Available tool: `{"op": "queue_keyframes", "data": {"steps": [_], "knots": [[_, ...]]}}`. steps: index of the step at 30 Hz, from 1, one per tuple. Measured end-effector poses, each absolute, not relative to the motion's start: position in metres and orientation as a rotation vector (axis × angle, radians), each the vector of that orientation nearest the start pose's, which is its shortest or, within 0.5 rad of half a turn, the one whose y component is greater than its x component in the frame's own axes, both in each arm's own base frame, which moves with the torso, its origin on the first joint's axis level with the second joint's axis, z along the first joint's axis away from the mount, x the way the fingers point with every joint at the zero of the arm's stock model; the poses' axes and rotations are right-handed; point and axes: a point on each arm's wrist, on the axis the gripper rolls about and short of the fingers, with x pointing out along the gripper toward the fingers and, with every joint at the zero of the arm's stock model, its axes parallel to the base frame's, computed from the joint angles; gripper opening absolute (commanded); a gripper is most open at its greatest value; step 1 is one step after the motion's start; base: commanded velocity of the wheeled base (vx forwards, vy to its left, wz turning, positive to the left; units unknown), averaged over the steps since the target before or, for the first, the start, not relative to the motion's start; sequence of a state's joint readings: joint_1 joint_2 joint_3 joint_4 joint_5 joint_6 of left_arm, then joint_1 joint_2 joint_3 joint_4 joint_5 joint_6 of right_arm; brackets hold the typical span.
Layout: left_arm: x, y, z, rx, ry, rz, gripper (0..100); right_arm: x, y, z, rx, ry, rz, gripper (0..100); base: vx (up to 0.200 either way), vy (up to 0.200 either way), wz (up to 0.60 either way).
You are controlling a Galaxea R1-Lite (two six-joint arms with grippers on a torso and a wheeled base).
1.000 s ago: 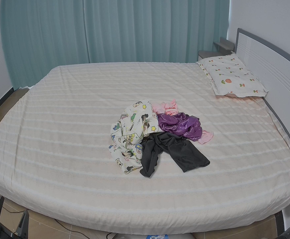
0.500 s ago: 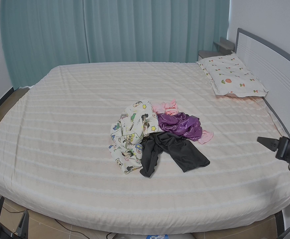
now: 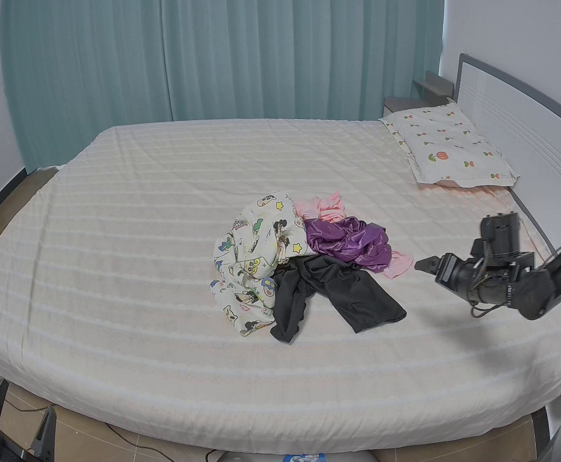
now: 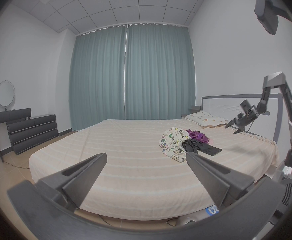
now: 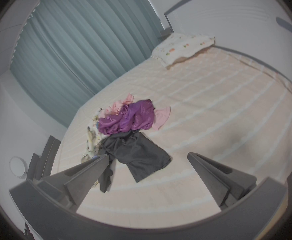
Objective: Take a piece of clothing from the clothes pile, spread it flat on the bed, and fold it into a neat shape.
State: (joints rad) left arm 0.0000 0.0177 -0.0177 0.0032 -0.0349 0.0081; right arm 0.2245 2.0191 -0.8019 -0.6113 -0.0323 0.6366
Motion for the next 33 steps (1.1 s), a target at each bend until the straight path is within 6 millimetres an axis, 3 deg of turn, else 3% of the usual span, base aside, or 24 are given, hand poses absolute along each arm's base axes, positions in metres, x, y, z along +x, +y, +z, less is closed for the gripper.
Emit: {"op": "queue_keyframes", "data": {"steps": [5, 11, 20, 27, 28, 33], "knots": [[-0.023, -0.001, 0.08, 0.008, 0.003, -0.037, 100, 0.376, 0.099, 0.028, 0.55, 0.67, -0.037, 100, 0.0, 0.0, 0.0], [-0.023, -0.001, 0.08, 0.008, 0.003, -0.037, 100, 0.406, 0.113, -0.004, 0.511, 0.694, -0.046, 100, 0.0, 0.0, 0.0], [-0.023, -0.001, 0.08, 0.009, 0.003, -0.036, 100, 0.425, 0.124, -0.029, 0.412, 0.737, -0.022, 100, 0.0, 0.0, 0.0], [-0.023, -0.001, 0.08, 0.01, 0.003, -0.035, 100, 0.428, 0.138, -0.042, 0.358, 0.727, 0.041, 100, 0.0, 0.0, 0.0], [-0.023, -0.001, 0.08, 0.01, 0.003, -0.035, 100, 0.427, 0.14, -0.044, 0.351, 0.729, 0.048, 0, 0.0, 0.0, 0.0], [-0.023, -0.001, 0.08, 0.01, 0.003, -0.036, 100, 0.423, 0.144, -0.049, 0.318, 0.744, 0.066, 0, 0.0, 0.0, 0.0]]}}
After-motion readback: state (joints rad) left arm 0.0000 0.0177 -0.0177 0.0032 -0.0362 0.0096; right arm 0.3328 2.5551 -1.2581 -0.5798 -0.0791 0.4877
